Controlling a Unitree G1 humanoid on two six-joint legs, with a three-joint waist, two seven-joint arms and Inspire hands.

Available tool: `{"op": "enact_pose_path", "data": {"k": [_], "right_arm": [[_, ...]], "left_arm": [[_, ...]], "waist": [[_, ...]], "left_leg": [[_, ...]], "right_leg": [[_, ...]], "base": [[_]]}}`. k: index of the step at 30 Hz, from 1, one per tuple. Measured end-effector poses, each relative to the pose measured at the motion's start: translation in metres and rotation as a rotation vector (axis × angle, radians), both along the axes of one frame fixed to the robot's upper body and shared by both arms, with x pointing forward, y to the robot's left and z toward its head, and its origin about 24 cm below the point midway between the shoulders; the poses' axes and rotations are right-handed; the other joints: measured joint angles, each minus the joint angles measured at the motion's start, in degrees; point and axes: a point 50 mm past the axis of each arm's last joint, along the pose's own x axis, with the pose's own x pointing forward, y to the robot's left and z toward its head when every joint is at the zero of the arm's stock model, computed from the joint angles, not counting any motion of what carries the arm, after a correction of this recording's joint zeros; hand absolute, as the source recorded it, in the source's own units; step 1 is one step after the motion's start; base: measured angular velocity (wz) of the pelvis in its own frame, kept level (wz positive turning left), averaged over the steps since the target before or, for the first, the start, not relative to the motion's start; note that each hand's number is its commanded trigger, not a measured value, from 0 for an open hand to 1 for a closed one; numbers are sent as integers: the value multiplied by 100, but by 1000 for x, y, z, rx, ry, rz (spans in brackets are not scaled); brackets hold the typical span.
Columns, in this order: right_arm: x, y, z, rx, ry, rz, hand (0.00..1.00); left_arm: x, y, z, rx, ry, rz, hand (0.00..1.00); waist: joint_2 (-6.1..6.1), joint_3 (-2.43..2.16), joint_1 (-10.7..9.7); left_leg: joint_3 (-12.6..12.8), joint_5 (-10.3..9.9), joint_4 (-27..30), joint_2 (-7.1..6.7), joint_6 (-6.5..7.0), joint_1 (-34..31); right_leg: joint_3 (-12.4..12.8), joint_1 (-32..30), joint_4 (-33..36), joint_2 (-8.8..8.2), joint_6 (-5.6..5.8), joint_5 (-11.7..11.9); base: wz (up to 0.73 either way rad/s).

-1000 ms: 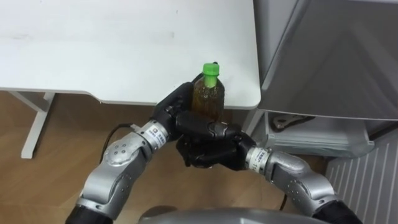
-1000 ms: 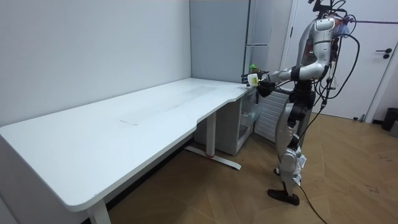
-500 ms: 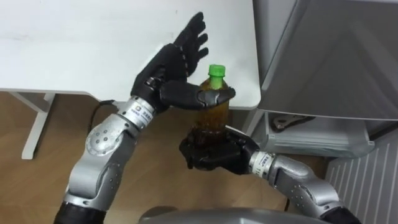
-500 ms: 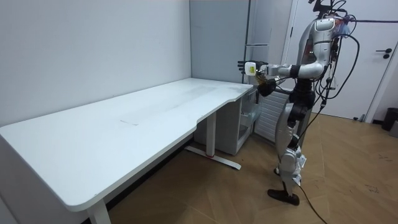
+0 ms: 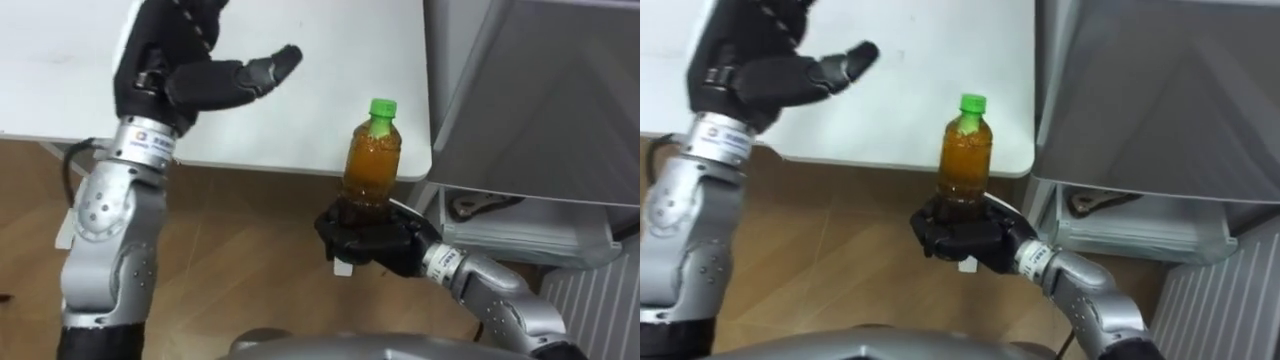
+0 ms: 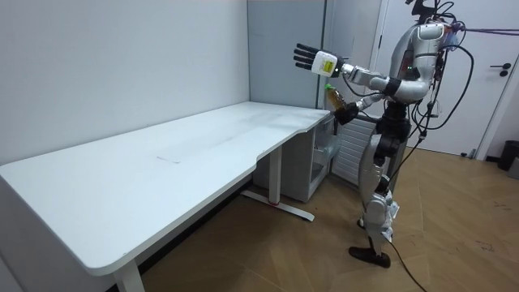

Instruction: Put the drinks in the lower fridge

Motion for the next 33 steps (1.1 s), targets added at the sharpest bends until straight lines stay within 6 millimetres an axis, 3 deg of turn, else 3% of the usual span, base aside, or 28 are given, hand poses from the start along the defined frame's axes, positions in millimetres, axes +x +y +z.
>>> {"op": "enact_pose_path", "data": {"k": [3, 6, 8, 12, 14, 17, 22, 27, 33], "right_arm": [[-3, -8, -1, -6, 9, -40, 100], [-6, -13, -3, -12, 20, -68, 100], [-9, -15, -5, -27, 35, -91, 100], [-9, -15, -7, -36, 44, -115, 100], [-11, -15, -8, -41, 51, -122, 100], [-11, -16, -9, -58, 58, -141, 100], [-11, -17, -9, -70, 60, -146, 100], [-14, -12, -11, -73, 82, -138, 100], [-16, -7, -13, -36, 135, -154, 100]], "left_arm": [[-2, 15, -5, -2, 22, 123, 0], [-3, 32, -26, -49, 118, 229, 0], [-9, 47, -56, -89, 250, 337, 0], [-29, 58, -107, -143, 480, 437, 0], [-49, 60, -144, -163, 658, 478, 0], [-74, 60, -170, -157, 804, 523, 0], [-91, 64, -187, -150, 907, 613, 0], [-119, 62, -209, -130, 1058, 650, 0], [-145, 58, -223, -113, 1177, 675, 0]], "waist": [[-7, -5, 115], [-3, -7, 244], [8, -16, 275], [-25, -35, 301], [-25, -46, 338], [-48, -57, 369], [-59, -68, 414], [-44, -60, 406], [-151, -87, 414]], "left_leg": [[9, 0, -35, -3, 0, 4], [20, 4, -39, 0, -3, 77], [74, 3, -73, 6, -3, 167], [43, 2, -89, -5, -3, 155], [42, 1, -81, -3, -4, 175], [13, -1, -52, -3, -5, 116], [-34, -5, -10, -5, -10, 7], [-22, -4, -3, -7, -10, -20], [-15, -5, 8, -25, -8, -98]], "right_leg": [[-3, 2, -7, -1, 1, -1], [5, 36, -14, 5, 2, -1], [29, 97, -20, 12, 2, -1], [19, 149, -95, 10, 2, -1], [7, 175, -98, 11, 2, -1], [-2, 138, -97, 12, 2, -1], [-63, 100, -93, 9, 1, -1], [-84, 77, -95, 4, 0, -1], [-112, 17, -195, -9, -3, -4]], "base": [[0], [-1], [-7], [-1], [0], [3], [8], [0], [0]]}}
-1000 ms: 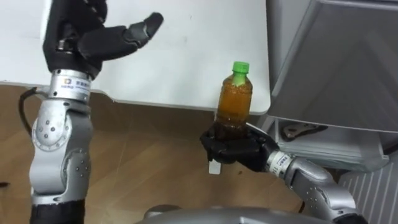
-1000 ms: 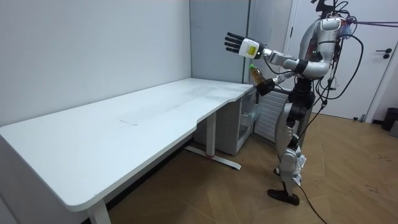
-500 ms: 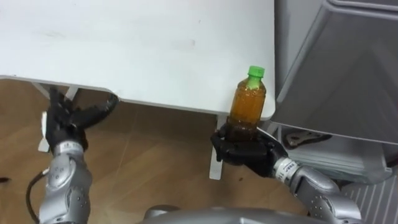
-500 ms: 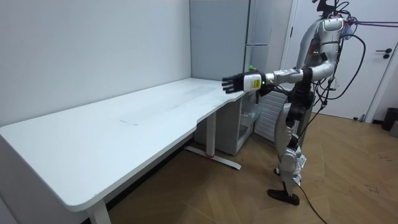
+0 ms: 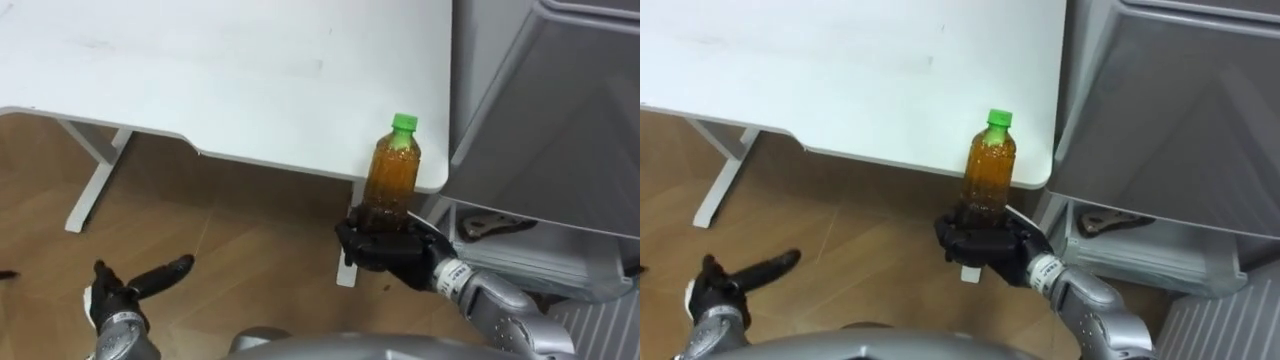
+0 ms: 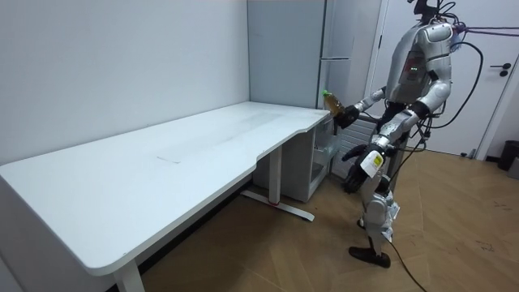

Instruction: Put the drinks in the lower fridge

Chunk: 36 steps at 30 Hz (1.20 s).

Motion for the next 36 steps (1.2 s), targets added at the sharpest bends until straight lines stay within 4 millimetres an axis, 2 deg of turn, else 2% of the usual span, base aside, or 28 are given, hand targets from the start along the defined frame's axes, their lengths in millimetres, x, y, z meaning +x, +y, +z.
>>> {"op": "enact_pose_path", "data": {"k": [2, 6, 8, 12, 14, 17, 22, 28, 32, 36], "right_arm": [[0, 2, 0, 18, 5, -7, 100], [-2, 1, -2, 2, 16, -16, 100], [-3, -1, -5, -6, 32, -22, 100], [-9, -3, -13, -22, 78, -30, 100], [-12, -5, -18, -39, 105, -39, 100], [-16, -7, -22, -53, 123, -48, 100], [-21, -12, -30, -78, 138, -85, 100], [-32, -26, -44, -135, 217, -186, 100], [-61, -46, -66, -232, 445, -354, 100], [-70, -55, -71, -245, 520, -486, 100]], "left_arm": [[-17, 0, -15, -23, 106, -7, 0], [-41, -4, -29, -87, 223, -19, 0], [-50, -11, -33, -100, 281, -88, 0], [-48, -23, -37, -91, 331, -251, 0], [-44, -27, -38, -80, 345, -350, 0], [-37, -29, -38, -54, 364, -453, 0], [-25, -33, -38, -30, 358, -543, 0], [-18, -34, -37, 8, 367, -637, 0], [-17, -37, -37, 7, 367, -654, 0], [-17, -39, -38, 5, 366, -656, 0]], "waist": [[9, 0, 20], [4, 5, -29], [2, 13, -42], [7, 32, -79], [5, 45, -249], [11, 49, -392], [-5, 38, -675], [-32, 20, -868], [-18, -1, -822], [38, 7, -861]], "left_leg": [[4, 1, -19, -3, 1, 8], [35, 1, -53, 5, 0, 52], [32, 1, -115, 6, -1, 58], [10, 0, -130, 6, -1, 52], [-41, -1, -101, -1, -1, -5], [-44, -1, -93, 2, -2, -16], [-38, 0, -68, -2, -1, -14], [-9, 1, -38, 0, -1, -12], [36, 1, -50, -4, 0, -37], [90, 4, -43, 0, 1, -67]], "right_leg": [[0, 42, -3, -1, 0, 0], [-2, 43, -4, 4, 1, 1], [-8, 42, -1, 6, 2, 1], [-41, 39, -2, 9, 3, 2], [-73, 28, -4, 7, 3, 2], [-49, 16, -4, 14, 3, 2], [-28, 22, 3, 14, 2, 3], [4, 20, 5, 16, -5, 8], [107, -31, -1, 21, -1, 6], [119, -90, -2, 23, -1, 6]], "base": [[0], [-2], [2], [2], [11], [1], [0], [-2], [-6], [-6]]}}
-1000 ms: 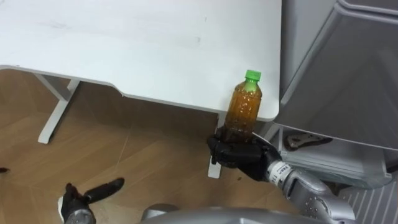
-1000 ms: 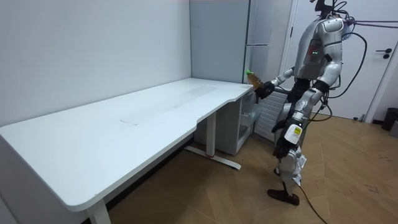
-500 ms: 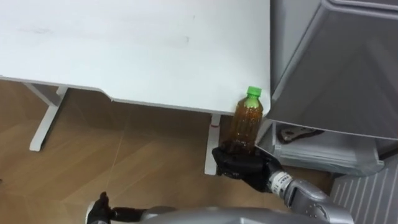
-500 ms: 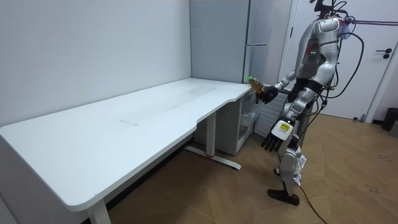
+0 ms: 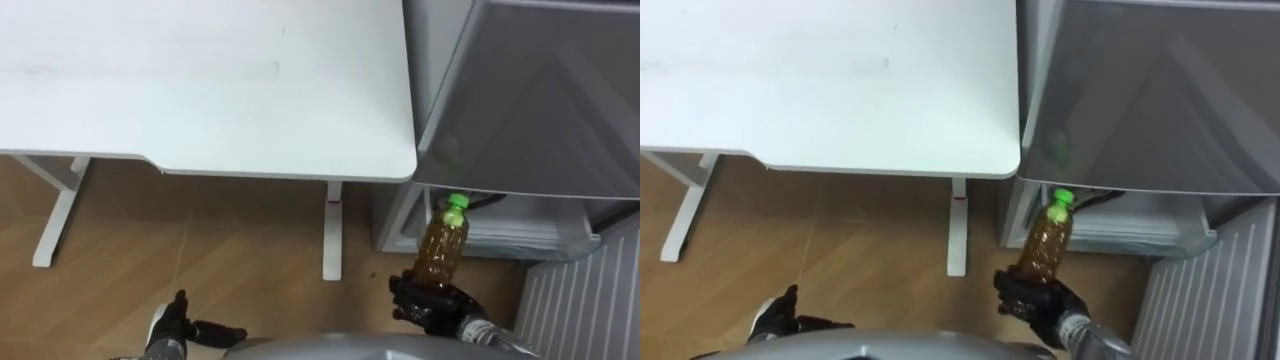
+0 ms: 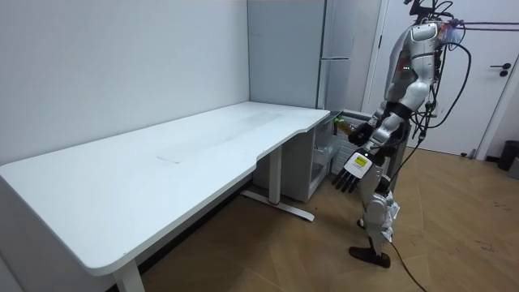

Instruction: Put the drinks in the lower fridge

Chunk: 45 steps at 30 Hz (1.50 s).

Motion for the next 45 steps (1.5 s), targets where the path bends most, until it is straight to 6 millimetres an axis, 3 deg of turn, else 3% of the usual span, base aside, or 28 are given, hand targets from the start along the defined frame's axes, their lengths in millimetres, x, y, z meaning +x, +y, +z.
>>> {"op": "enact_pose_path", "data": {"k": [8, 18, 40, 42, 45], "right_arm": [[-6, -11, -7, 23, 75, -386, 100], [-14, -14, -10, 84, 112, -584, 100], [29, -24, 1, 210, -24, -829, 100], [36, -27, 2, 211, -26, -849, 100], [66, -33, 11, 230, -74, -880, 100]], "left_arm": [[-8, 1, -4, 7, 22, 9, 0], [-11, -1, -6, -24, 29, 16, 0], [-12, 7, -4, -41, 29, 28, 0], [-7, 9, -3, -34, 27, 10, 0], [8, 8, -2, -33, 16, -29, 0]], "waist": [[41, 28, -122], [65, 41, -104], [18, 62, -85], [25, 57, -88], [74, 72, -95]], "left_leg": [[76, -1, -147, 14, -1, 63], [95, -1, -119, 17, -1, 68], [-53, 0, 19, -19, 0, -195], [-82, 6, 59, -25, 7, -356], [-87, 101, 52, -62, 45, -675]], "right_leg": [[24, -18, 2, 1, 1, 0], [53, -36, 4, 6, 1, 0], [-87, -136, -79, -24, 14, -9], [-117, -289, -21, -36, 13, -8], [-138, -691, 163, -97, 12, -6]], "base": [[-3], [-1], [3], [8], [0]]}}
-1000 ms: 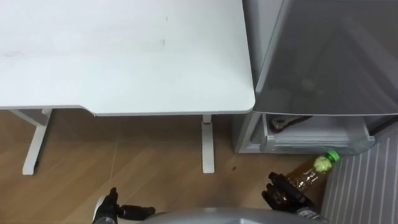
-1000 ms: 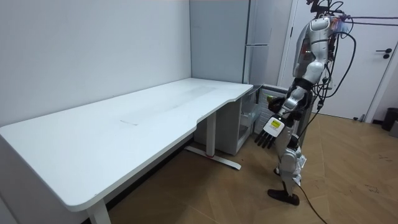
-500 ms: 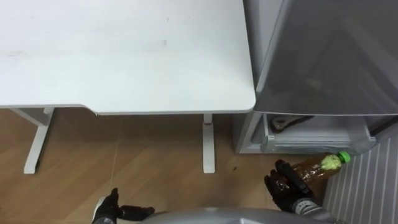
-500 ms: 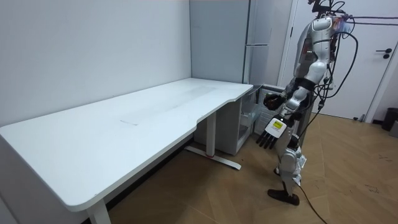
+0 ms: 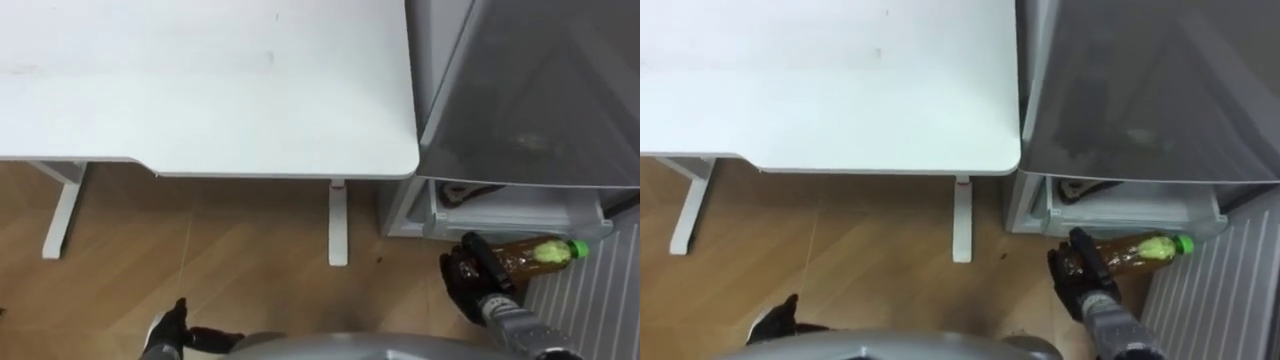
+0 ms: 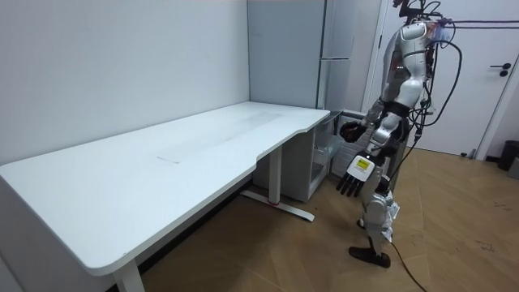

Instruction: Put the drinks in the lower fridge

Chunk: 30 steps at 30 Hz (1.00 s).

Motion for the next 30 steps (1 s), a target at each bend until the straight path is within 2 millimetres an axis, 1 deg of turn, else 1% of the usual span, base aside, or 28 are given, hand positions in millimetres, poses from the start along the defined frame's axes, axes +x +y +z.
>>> {"op": "enact_pose_path", "data": {"k": [1, 2, 3, 4, 5, 8, 9, 11, 12, 14, 15, 16, 17, 18, 20, 21, 22, 23, 27, 29, 30], "right_arm": [[14, 0, 5, -4, -23, 7, 100], [26, 0, 9, -5, -35, 10, 100], [32, 0, 11, -7, -44, 13, 100], [46, 0, 18, -14, -73, 23, 100], [57, -1, 23, -19, -89, 28, 100], [71, -4, 30, -28, -93, 41, 100], [74, -4, 32, -30, -97, 45, 100], [83, -8, 38, -33, -110, 44, 100], [84, -11, 39, -38, -110, 39, 100], [85, -24, 44, -58, -97, 8, 100], [85, -26, 45, -62, -94, 1, 100], [89, -30, 48, -71, -93, -6, 100], [93, -32, 52, -76, -97, -10, 100], [96, -33, 55, -77, -103, -15, 100], [107, -35, 63, -73, -118, -37, 100], [109, -35, 65, -70, -122, -43, 100], [113, -36, 68, -69, -130, -52, 100], [115, -38, 71, -72, -138, -55, 100], [121, -46, 79, -85, -153, -67, 100], [128, -50, 87, -96, -160, -67, 100], [131, -52, 91, -98, -166, -66, 100]], "left_arm": [[8, -1, 0, 1, -6, -14, 0], [15, -2, 0, 1, -2, -26, 0], [21, -3, 0, 0, -9, -40, 0], [32, -5, 2, 0, -24, -70, 0], [38, -5, 3, 1, -20, -94, 0], [52, -7, 6, 0, -37, -136, 0], [53, -7, 6, -2, -38, -137, 0], [57, -8, 6, -3, -41, -139, 0], [59, -8, 7, -3, -39, -139, 0], [69, -9, 8, 1, -41, -142, 0], [68, -8, 8, 3, -34, -140, 0], [70, -7, 8, 7, -29, -138, 0], [72, -6, 8, 11, -26, -136, 0], [74, -6, 9, 13, -29, -135, 0], [82, -5, 11, 28, -42, -135, 0], [83, -5, 12, 31, -46, -135, 0], [87, -5, 13, 35, -59, -140, 0], [88, -5, 14, 44, -69, -152, 0], [87, 0, 15, 71, -71, -155, 0], [86, 7, 16, 96, -71, -140, 0], [86, 8, 16, 100, -72, -137, 0]], "waist": [[-9, 35, 14], [-24, 48, 38], [-28, 46, 40], [-22, 47, 68], [-9, 46, 114], [-2, 43, 184], [0, 42, 193], [1, 42, 237], [-3, 45, 288], [-29, 61, 479], [-36, 66, 490], [-54, 81, 491], [-95, 108, 486], [-119, 124, 487], [-240, 199, 487], [-266, 213, 486], [-319, 238, 482], [-342, 244, 476], [-346, 244, 502], [-391, 241, 619], [-391, 240, 632]], "left_leg": [[-16, 37, 0, -13, 7, -111], [-56, 71, 4, -24, 11, -237], [-68, 84, 11, -27, 13, -294], [-93, 110, 52, -30, 19, -466], [-127, 132, 103, -31, 21, -635], [-202, 182, 155, -39, 22, -940], [-211, 185, 171, -40, 22, -1008], [-206, 244, 166, -47, 27, -1265], [-197, 259, 164, -48, 29, -1340], [-144, 331, 108, -56, 38, -1515], [-145, 358, 71, -66, 41, -1541], [-132, 415, -5, -81, 48, -1585], [-113, 469, -65, -97, 53, -1635], [-110, 479, -64, -100, 55, -1688], [-97, 518, -46, -113, 66, -1900], [-89, 526, -40, -116, 71, -1953], [-78, 533, -14, -125, 81, -2061], [-73, 540, 3, -133, 93, -2163], [-8, 562, 0, -146, 122, -2331], [121, 565, -1, -138, 125, -2422], [145, 567, 0, -140, 129, -2443]], "right_leg": [[-9, -133, 61, -16, -4, 6], [-28, -232, 63, -19, -6, 29], [-32, -295, 63, -20, -9, 43], [-64, -439, 59, -25, -15, 80], [-97, -575, 55, -25, -23, 117], [-190, -824, 57, -34, -38, 154], [-199, -883, 66, -36, -41, 157], [-201, -1201, 159, -60, -49, 171], [-199, -1295, 189, -68, -51, 172], [-180, -1557, 286, -104, -57, 176], [-182, -1599, 300, -114, -58, 176], [-187, -1694, 340, -138, -58, 176], [-177, -1789, 364, -160, -58, 177], [-174, -1847, 385, -165, -60, 178], [-163, -2104, 493, -193, -63, 180], [-162, -2161, 508, -201, -66, 181], [-143, -2288, 560, -215, -66, 182], [-142, -2385, 565, -225, -63, 191], [-121, -2595, 597, -255, -49, 217], [-84, -2823, 769, -280, -49, 217], [-95, -2857, 790, -291, -49, 217]], "base": [[9], [11], [13], [12], [13], [17], [7], [0], [-8], [-6], [0], [0], [0], [-3], [0], [0], [0], [0], [-7], [-25], [-24]]}}
